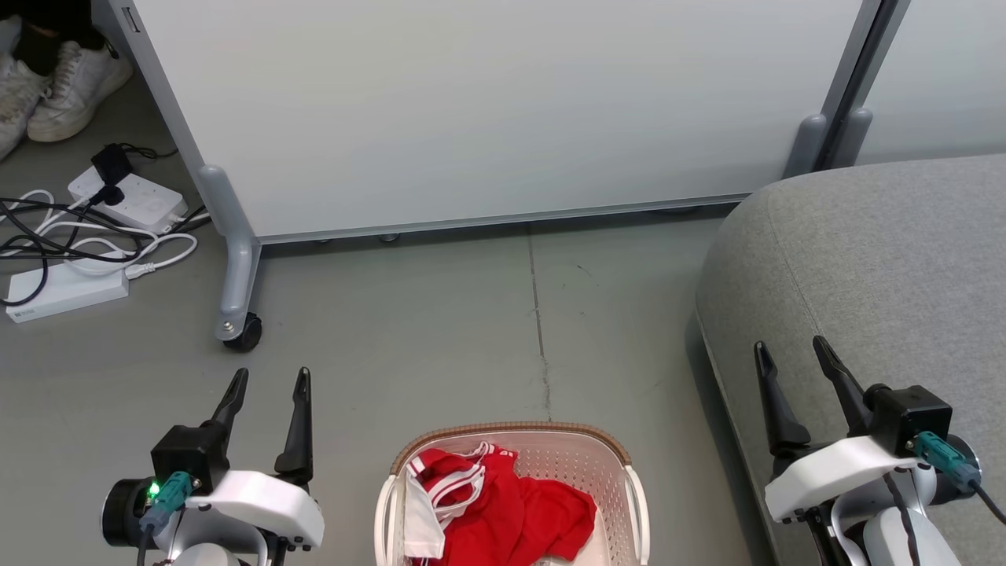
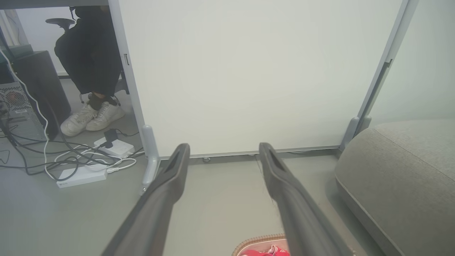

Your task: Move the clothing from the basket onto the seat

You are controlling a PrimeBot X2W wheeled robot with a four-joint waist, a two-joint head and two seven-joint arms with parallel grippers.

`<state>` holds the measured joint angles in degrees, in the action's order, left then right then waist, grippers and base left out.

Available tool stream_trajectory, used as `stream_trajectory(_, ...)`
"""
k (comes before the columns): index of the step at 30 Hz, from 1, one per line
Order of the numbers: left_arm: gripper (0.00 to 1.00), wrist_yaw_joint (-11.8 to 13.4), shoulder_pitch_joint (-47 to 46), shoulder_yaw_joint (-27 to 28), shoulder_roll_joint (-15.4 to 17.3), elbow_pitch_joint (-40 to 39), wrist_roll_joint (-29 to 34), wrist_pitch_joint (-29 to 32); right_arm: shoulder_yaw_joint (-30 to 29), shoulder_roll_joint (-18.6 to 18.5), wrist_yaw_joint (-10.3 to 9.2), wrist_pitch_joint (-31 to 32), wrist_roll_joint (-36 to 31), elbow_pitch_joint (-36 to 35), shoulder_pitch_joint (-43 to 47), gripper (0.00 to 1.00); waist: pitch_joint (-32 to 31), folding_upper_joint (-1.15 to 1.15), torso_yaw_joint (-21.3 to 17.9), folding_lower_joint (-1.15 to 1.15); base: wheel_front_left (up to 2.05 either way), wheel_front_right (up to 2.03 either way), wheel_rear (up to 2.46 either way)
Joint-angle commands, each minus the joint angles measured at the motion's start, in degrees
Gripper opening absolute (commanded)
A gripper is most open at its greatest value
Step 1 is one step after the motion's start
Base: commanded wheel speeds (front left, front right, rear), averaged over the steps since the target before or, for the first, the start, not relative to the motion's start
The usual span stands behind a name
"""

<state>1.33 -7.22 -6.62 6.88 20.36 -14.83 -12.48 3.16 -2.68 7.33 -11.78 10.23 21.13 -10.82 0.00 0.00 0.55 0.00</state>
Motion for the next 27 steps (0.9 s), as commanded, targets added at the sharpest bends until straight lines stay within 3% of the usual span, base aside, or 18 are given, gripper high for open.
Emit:
stream_trajectory(1,1.00,0.4,0.4,-0.1,0.3,0.2,1.1,-0.4,0.0,-0.3,0.25,-0.6,-0.9,0.0,0.4,1.00,0.0,0.00,0.0,0.00,0.00,0.00,0.00)
stream_trajectory(27,1.00,0.5,1.2,0.1,0.0,0.0,3.7,-2.7,0.6,-0.4,0.22,-3.1,-1.9,0.5,0.1,1.00,0.6,0.00,0.8,0.00,0.00,0.00,0.00)
